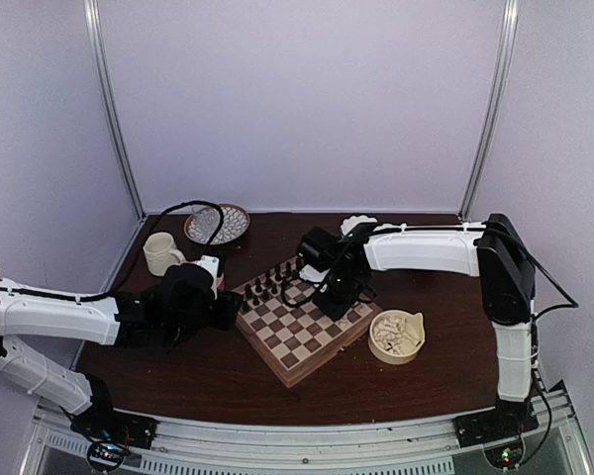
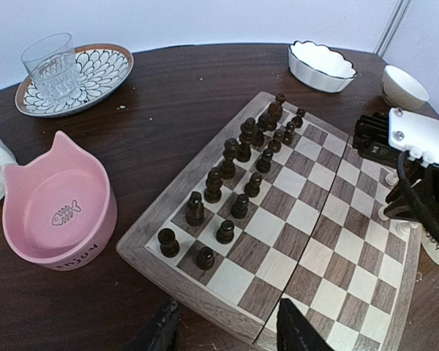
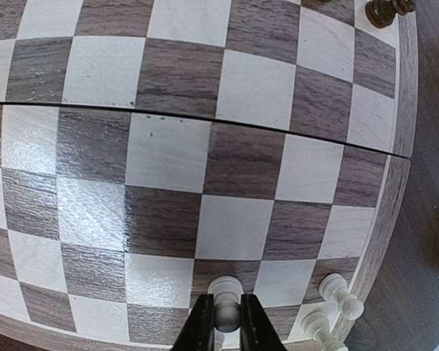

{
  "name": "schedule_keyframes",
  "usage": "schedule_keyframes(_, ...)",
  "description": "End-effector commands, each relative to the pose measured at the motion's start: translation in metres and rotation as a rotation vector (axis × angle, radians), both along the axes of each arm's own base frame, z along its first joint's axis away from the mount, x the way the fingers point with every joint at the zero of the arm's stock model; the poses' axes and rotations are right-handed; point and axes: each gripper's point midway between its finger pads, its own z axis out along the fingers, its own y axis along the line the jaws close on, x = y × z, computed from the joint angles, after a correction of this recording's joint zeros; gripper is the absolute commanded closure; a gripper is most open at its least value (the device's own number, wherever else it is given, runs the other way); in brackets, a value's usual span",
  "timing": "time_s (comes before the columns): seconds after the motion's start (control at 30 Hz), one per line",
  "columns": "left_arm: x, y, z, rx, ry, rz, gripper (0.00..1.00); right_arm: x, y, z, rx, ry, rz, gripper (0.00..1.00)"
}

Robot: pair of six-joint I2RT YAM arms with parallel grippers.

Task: Set up the chess pieces on the board
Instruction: Place the pawn at f2.

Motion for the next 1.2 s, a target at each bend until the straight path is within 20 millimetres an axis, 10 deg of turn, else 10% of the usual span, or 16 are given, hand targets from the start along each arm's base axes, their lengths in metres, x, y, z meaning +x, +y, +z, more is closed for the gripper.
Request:
schedule_keyframes(0.0,0.005,-0.01,0.012,-0.028,-0.025,-0.017,0.54,0.006,0.004,-0.007,0.009,0.006,-0.004,0.87)
schedule_keyframes(0.73,0.004,-0.01,0.016,-0.024,-0.028,-0.03,0.5,0.012,0.001,0.025,0.058,-0.085,-0.025,0.7)
schedule_keyframes(1.17,-0.005,-0.028,0.013,0.032,0.004,-0.163,0.33,0.0,-0.026,0.127,0.323,-0.345,-0.079,0.69)
